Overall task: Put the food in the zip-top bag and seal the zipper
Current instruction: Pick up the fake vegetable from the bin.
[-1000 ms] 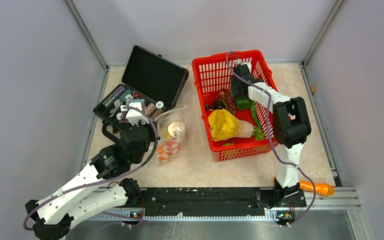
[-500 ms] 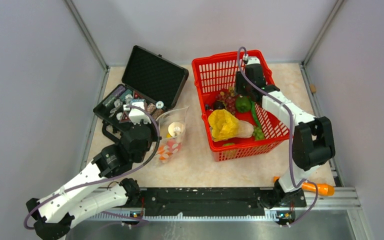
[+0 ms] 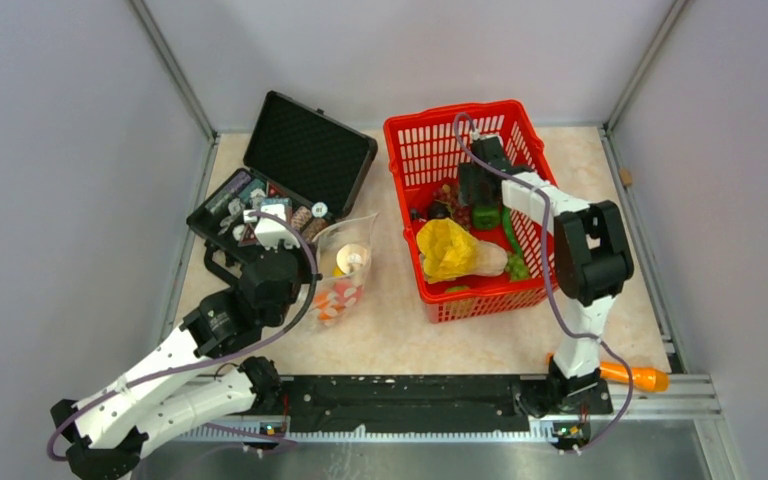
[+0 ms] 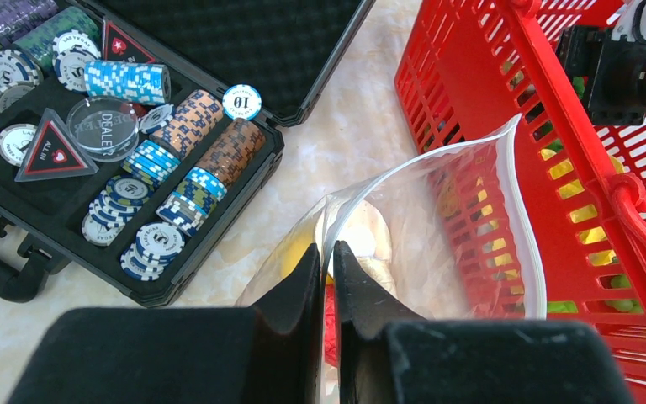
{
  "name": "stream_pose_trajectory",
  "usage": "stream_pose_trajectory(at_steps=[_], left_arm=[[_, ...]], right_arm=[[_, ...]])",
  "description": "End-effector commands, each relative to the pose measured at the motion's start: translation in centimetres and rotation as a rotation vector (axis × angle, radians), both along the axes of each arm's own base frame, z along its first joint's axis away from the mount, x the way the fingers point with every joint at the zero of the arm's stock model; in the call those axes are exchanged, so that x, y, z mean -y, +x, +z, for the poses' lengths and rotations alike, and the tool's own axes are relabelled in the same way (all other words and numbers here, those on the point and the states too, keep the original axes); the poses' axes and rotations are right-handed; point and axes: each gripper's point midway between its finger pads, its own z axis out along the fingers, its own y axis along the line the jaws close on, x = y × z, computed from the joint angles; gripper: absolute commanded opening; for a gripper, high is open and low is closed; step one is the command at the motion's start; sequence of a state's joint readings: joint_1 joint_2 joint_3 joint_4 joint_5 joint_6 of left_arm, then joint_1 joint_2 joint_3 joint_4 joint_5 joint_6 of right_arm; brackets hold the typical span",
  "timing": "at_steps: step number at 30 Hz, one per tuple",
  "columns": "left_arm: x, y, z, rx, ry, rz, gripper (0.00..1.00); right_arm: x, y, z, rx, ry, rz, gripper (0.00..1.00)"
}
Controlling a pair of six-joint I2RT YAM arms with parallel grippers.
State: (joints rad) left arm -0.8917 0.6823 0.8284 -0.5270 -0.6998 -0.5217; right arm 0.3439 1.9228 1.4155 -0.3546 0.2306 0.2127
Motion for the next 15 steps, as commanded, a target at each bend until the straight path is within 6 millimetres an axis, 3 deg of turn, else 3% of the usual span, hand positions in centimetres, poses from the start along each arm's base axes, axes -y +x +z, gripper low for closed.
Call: stream_pose_trajectory(at_steps=[1, 9, 12, 15], left_arm=[[-0.2, 0.1, 0.7, 0.022, -0.027, 0.014, 0.11], [0.0, 0.2, 0.6, 0.021, -0.023, 0.008, 0.11], [0.1, 0.3, 0.6, 0.019, -0.021, 0.005, 0.11], [0.2, 0.3, 0.6, 0.019, -0.022, 0.002, 0.11]], right_arm=[[0.7, 0.5, 0.2, -0.020, -0.053, -0.024, 0.73], [1.7, -0.6, -0.7, -0.080, -0.118, -0.020, 0.76], [1.7, -1.0, 0.4, -0.066, -0.116, -0.006, 0.81], [1.7, -1.5, 2.7, -0.018, -0.101, -0.003, 0.83]])
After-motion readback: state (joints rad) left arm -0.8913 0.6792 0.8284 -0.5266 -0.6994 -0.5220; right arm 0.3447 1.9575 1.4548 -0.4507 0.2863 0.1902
